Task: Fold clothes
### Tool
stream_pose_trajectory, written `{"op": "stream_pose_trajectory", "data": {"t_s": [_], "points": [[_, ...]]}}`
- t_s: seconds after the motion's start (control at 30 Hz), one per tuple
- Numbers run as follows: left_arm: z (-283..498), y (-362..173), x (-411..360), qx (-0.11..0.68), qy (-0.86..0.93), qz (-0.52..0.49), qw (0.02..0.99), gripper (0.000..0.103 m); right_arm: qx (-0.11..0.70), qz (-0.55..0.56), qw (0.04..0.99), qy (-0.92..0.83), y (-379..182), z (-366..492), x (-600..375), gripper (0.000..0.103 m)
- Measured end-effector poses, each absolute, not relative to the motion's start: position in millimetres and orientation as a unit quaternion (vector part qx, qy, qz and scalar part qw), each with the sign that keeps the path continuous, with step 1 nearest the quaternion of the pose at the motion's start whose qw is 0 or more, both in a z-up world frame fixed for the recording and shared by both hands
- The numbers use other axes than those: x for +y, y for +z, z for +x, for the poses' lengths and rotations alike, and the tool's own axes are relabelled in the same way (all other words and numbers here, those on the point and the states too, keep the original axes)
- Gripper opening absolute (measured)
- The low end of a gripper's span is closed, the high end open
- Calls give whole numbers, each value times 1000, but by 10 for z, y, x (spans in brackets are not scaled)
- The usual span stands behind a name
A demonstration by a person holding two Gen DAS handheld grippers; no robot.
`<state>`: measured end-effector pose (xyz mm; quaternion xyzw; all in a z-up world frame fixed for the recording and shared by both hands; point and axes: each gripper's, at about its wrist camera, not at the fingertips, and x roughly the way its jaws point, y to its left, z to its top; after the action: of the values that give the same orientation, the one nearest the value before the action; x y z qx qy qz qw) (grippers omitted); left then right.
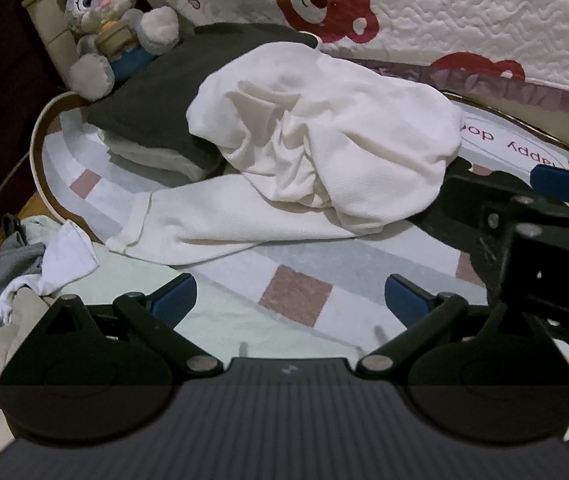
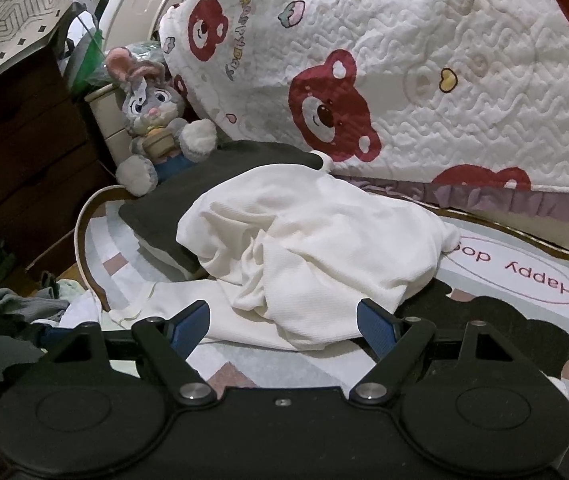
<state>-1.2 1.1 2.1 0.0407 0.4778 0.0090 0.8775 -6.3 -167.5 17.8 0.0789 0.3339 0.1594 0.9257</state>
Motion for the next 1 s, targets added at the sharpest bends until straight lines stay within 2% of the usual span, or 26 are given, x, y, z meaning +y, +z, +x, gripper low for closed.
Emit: {"op": "stream_pose_trajectory", "data": {"t_s": [1.0], "points": [[-28,-47,-12,491,12,40,870,102,352,84,918,164,122,-51,-1680,85]]}}
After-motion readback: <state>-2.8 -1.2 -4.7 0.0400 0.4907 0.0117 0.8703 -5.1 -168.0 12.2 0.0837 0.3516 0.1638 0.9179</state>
